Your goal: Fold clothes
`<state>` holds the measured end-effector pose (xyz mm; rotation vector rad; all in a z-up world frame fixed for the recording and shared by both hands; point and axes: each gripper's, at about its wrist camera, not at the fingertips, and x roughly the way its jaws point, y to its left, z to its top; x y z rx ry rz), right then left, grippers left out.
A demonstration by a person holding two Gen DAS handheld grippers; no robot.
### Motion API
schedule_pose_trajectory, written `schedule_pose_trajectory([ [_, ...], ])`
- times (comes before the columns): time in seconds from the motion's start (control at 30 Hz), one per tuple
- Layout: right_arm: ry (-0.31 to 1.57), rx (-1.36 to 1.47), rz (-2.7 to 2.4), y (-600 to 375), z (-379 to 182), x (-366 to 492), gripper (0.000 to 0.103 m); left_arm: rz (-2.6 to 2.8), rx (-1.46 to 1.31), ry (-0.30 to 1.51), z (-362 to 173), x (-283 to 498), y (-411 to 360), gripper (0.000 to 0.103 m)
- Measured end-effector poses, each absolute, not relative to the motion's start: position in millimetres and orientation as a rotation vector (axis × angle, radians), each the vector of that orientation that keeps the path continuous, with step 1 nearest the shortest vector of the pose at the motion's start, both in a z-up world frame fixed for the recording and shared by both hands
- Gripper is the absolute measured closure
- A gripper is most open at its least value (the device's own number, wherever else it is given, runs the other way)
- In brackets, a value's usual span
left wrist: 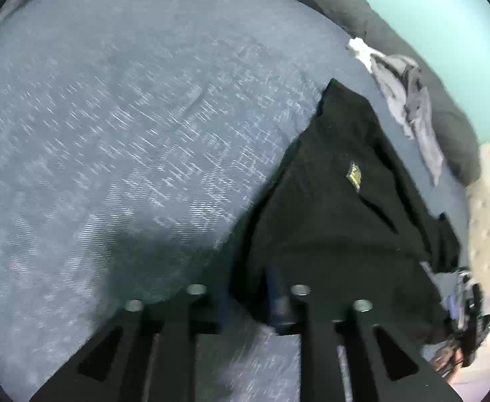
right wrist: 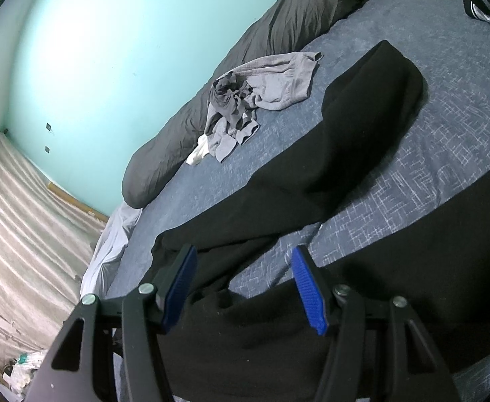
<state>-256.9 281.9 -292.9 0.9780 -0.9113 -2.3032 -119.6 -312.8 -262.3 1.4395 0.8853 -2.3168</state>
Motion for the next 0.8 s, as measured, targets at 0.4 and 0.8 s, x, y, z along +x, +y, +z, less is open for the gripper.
schedule_pose_trajectory([
  [0.4,-0.908,0.993,-2.312,284,-298,-258,0.043,-2.428,1.390,0.781,-238,-206,-315,0.072],
  [0.8,-0.868,1.041,-2.322,286,-310,-267,0.043,-2.524,1.394,0.862,-259,-340,-312,0.051],
])
